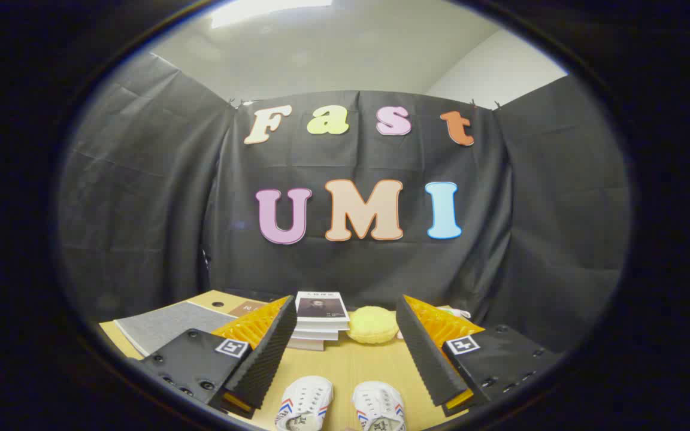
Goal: Open the storage box then place both shoes into the box .Put the left shoe in first, then the right shoe, with the right side of both shoes facing outward in a uniform manner.
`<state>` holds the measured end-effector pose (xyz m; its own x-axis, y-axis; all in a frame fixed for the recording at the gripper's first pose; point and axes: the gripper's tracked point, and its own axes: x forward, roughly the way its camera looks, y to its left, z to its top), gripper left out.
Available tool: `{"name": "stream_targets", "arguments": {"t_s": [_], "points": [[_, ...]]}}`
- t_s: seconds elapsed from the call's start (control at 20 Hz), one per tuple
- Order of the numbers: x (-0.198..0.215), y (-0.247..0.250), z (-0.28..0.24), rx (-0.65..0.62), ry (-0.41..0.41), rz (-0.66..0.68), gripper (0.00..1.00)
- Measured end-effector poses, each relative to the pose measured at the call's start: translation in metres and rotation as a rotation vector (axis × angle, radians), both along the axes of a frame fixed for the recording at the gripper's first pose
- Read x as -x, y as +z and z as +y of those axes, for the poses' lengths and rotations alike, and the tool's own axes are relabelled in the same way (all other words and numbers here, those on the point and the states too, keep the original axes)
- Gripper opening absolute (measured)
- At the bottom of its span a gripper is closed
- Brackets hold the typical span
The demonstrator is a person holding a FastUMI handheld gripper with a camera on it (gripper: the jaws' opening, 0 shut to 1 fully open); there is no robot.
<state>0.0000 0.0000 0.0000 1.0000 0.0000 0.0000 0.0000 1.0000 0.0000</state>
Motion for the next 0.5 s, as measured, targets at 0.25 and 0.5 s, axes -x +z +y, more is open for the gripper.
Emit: {"name": "stream_targets", "arguments": {"t_s": [0.25,0.5], "points": [[-0.0018,-0.0001,0.0013,0.018,0.007,0.006,1.00],[-0.0023,0.0021,0.0036,0.028,0.018,0.002,1.00]]}}
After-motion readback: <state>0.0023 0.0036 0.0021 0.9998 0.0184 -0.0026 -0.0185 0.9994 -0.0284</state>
